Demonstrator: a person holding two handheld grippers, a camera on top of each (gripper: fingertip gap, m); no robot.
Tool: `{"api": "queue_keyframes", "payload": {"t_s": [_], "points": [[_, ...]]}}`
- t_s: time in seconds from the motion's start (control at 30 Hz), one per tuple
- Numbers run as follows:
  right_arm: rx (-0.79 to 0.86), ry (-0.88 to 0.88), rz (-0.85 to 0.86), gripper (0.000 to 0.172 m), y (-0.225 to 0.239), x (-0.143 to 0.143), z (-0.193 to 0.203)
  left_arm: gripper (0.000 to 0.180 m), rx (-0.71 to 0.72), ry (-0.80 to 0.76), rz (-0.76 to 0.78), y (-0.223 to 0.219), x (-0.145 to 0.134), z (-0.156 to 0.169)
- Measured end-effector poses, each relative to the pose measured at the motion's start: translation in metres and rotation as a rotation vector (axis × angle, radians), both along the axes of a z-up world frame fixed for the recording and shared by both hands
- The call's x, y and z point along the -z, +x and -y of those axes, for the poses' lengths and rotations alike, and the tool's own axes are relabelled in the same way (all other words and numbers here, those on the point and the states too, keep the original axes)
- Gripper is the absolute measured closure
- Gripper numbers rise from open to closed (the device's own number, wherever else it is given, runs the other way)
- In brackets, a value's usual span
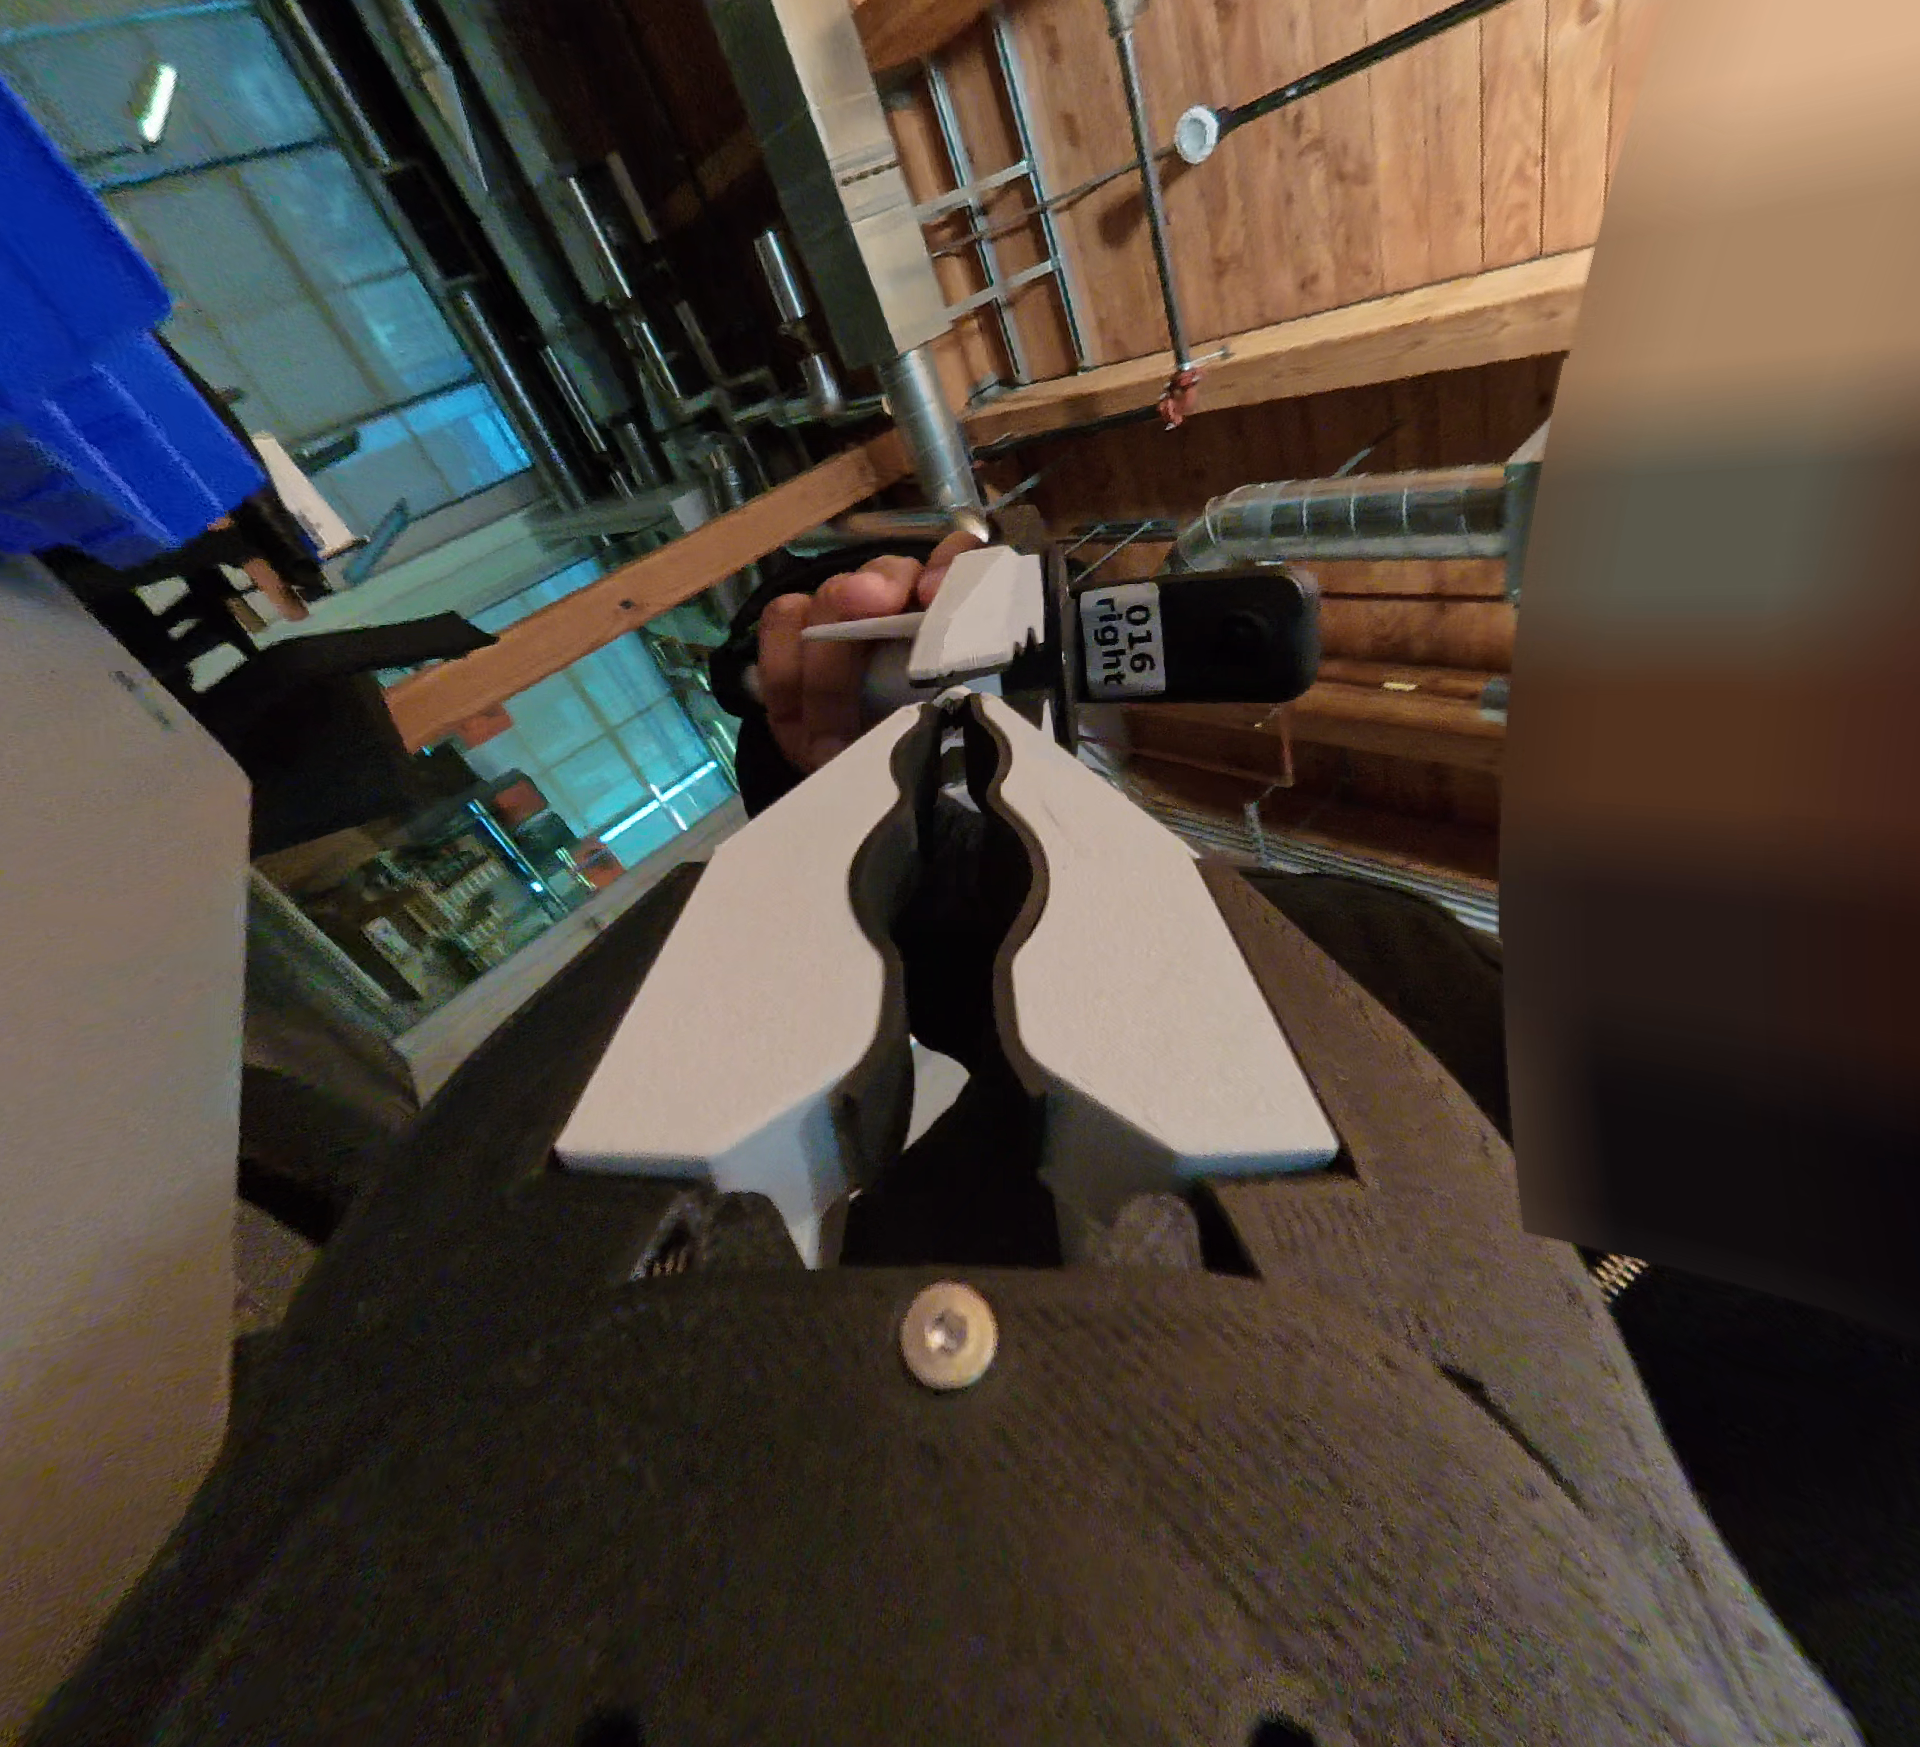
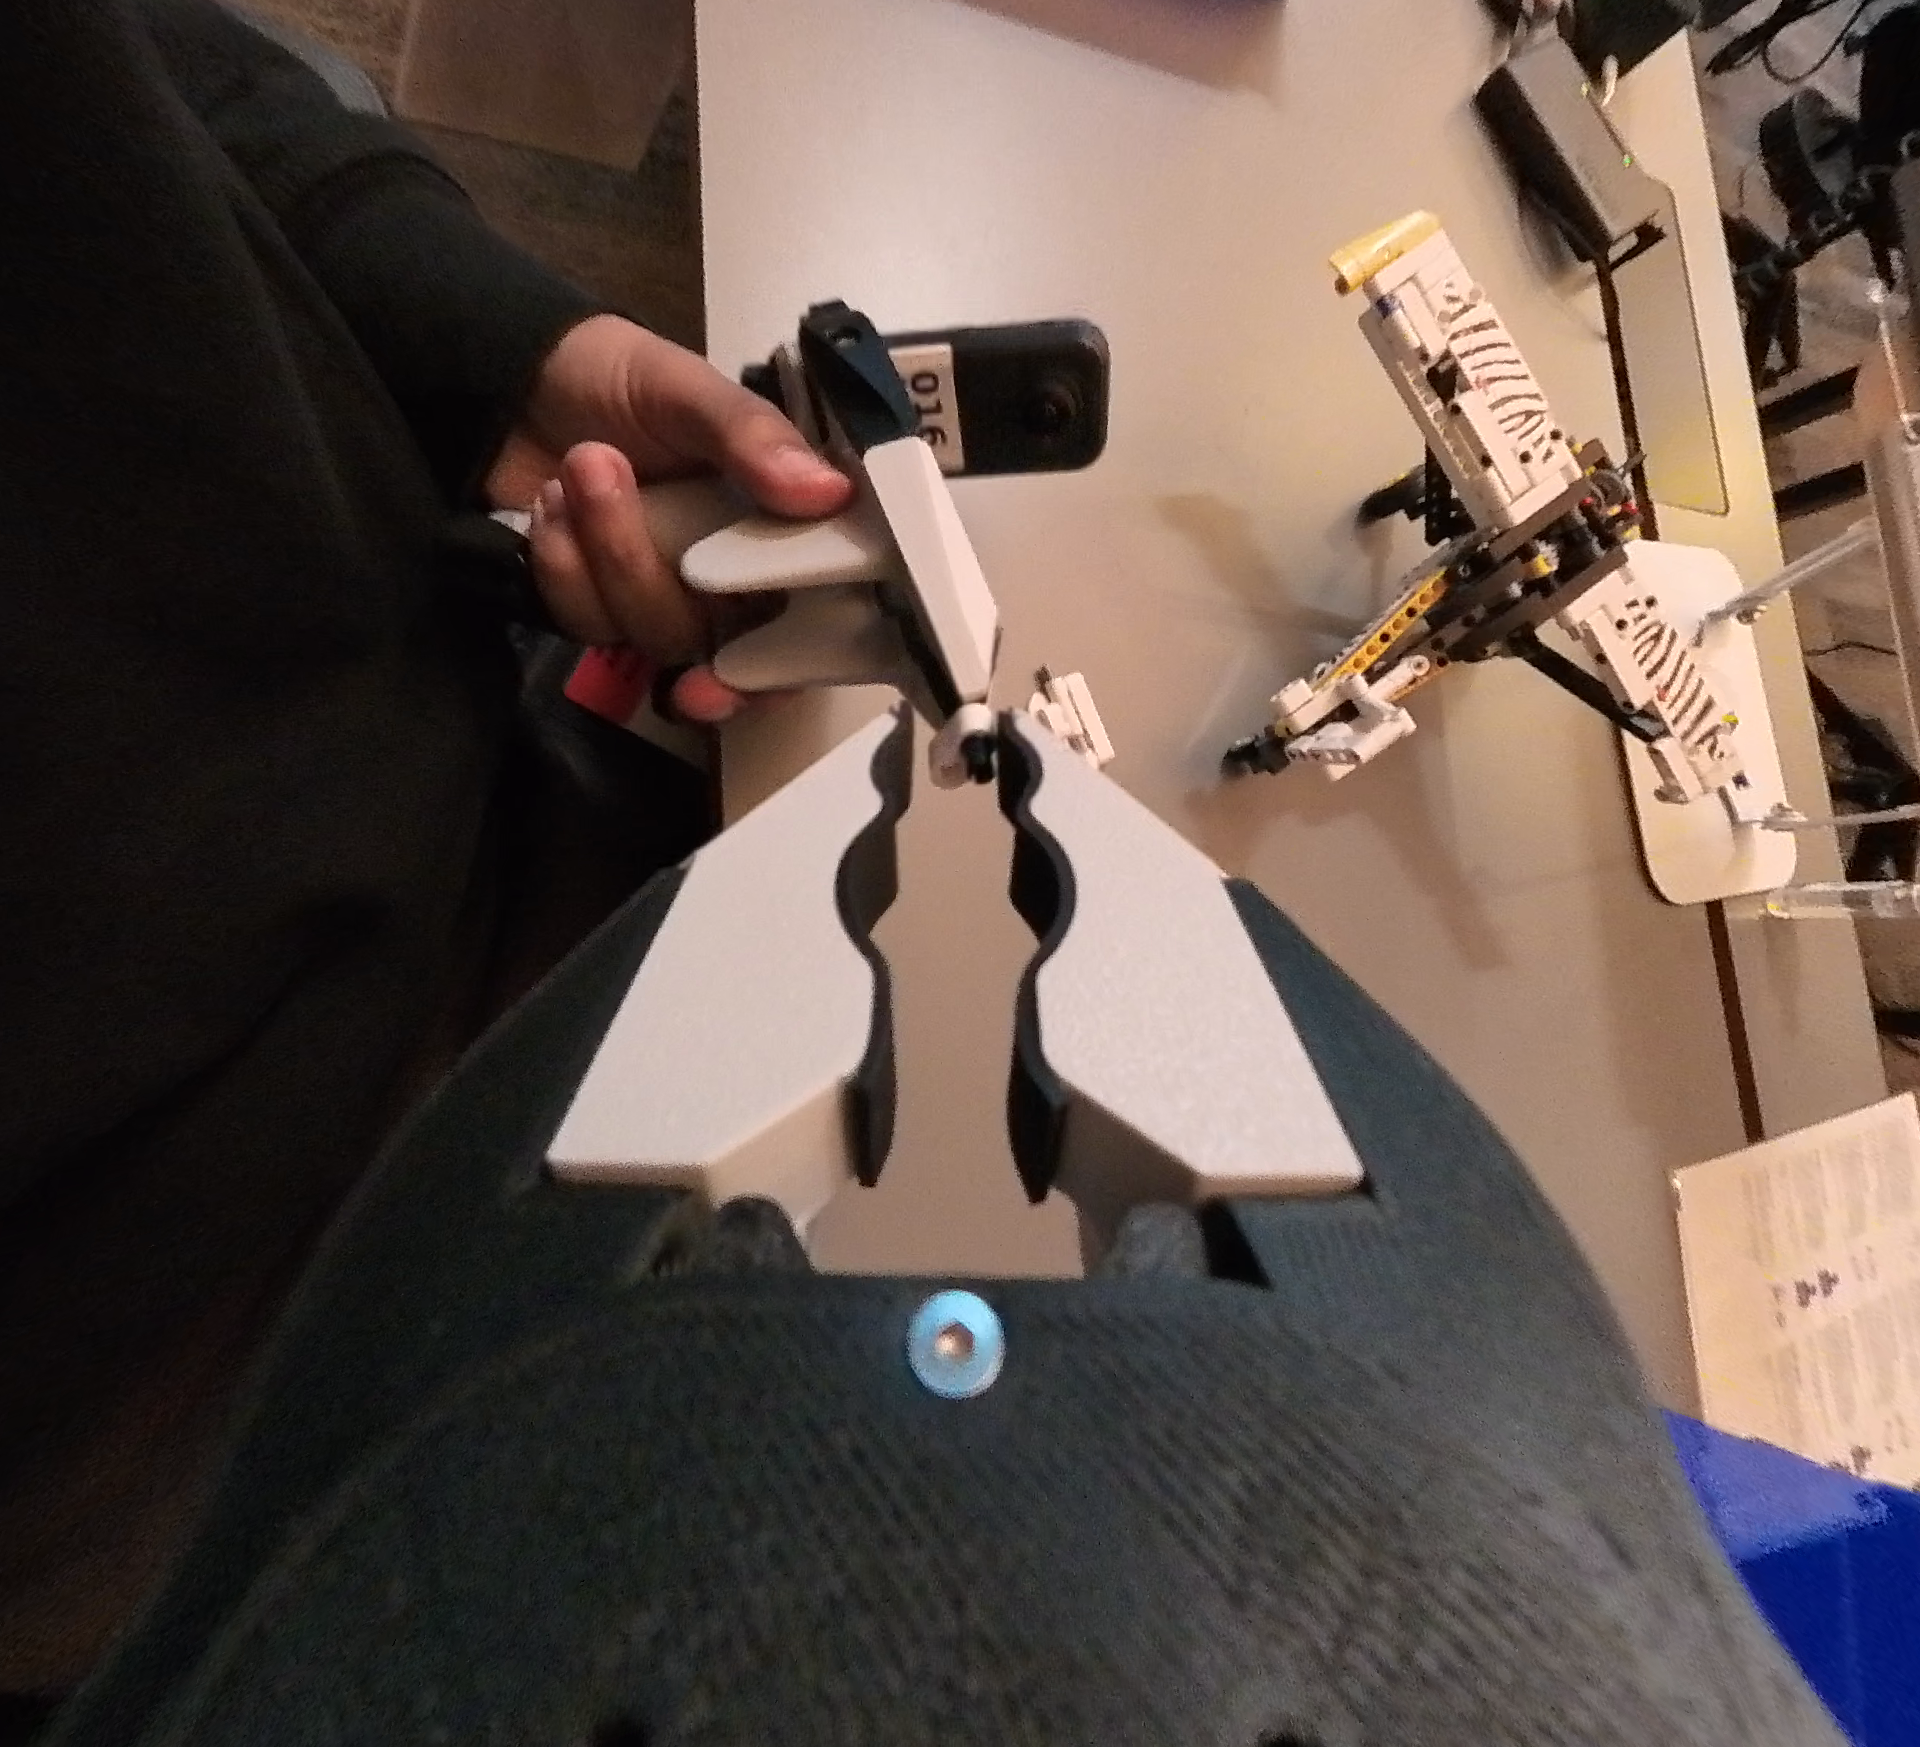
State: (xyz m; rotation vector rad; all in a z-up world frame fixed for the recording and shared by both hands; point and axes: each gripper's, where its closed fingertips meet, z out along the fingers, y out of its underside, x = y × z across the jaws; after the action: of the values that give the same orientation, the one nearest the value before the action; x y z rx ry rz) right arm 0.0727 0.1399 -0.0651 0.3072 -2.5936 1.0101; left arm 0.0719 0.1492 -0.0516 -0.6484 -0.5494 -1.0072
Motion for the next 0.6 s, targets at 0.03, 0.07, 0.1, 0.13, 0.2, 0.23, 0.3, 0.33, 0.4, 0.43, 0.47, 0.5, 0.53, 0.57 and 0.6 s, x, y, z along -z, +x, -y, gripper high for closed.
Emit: {"api": "queue_keyframes", "payload": {"t_s": [0.03, 0.07, 0.1, 0.13, 0.2, 0.23, 0.3, 0.33, 0.4, 0.43, 0.47, 0.5, 0.53, 0.57, 0.6], "points": [[-0.009, -0.016, 0.004, 0.161, 0.002, -0.002, 0.001, 0.179, 0.012, 0.006, -0.011, 0.003, -0.001, -0.001], [-0.018, -0.031, 0.012, 0.161, 0.004, -0.005, 0.002, 0.179, 0.027, 0.020, -0.023, 0.006, -0.003, 0.000], [-0.021, -0.046, 0.028, 0.162, 0.005, -0.007, 0.003, 0.180, 0.038, 0.035, -0.027, 0.007, -0.006, 0.000], [-0.018, -0.063, 0.050, 0.163, 0.007, -0.009, 0.004, 0.180, 0.041, 0.046, -0.030, 0.008, -0.007, 0.001], [-0.002, -0.098, 0.103, 0.163, 0.007, -0.014, 0.005, 0.179, 0.039, 0.057, -0.037, 0.009, -0.008, 0.003], [0.010, -0.117, 0.135, 0.162, 0.006, -0.017, 0.005, 0.179, 0.036, 0.062, -0.041, 0.009, -0.009, 0.004], [0.042, -0.151, 0.212, 0.158, 0.005, -0.021, 0.006, 0.179, 0.031, 0.073, -0.050, 0.009, -0.011, 0.006], [0.052, -0.162, 0.256, 0.157, 0.006, -0.022, 0.006, 0.179, 0.028, 0.076, -0.055, 0.010, -0.011, 0.006], [0.058, -0.181, 0.325, 0.151, 0.009, -0.024, 0.006, 0.179, 0.026, 0.088, -0.060, 0.010, -0.013, 0.008], [0.057, -0.184, 0.333, 0.150, 0.009, -0.024, 0.006, 0.179, 0.031, 0.094, -0.061, 0.011, -0.014, 0.009], [0.051, -0.177, 0.325, 0.150, 0.010, -0.023, 0.005, 0.179, 0.033, 0.097, -0.059, 0.011, -0.014, 0.009], [0.040, -0.165, 0.305, 0.151, 0.010, -0.022, 0.005, 0.179, 0.035, 0.097, -0.057, 0.011, -0.014, 0.009], [0.029, -0.155, 0.276, 0.152, 0.010, -0.021, 0.004, 0.179, 0.036, 0.098, -0.057, 0.011, -0.014, 0.009], [0.016, -0.142, 0.252, 0.154, 0.011, -0.019, 0.005, 0.179, 0.037, 0.100, -0.058, 0.011, -0.014, 0.009], [-0.002, -0.124, 0.228, 0.155, 0.013, -0.018, 0.004, 0.180, 0.041, 0.103, -0.059, 0.012, -0.015, 0.009]]}}
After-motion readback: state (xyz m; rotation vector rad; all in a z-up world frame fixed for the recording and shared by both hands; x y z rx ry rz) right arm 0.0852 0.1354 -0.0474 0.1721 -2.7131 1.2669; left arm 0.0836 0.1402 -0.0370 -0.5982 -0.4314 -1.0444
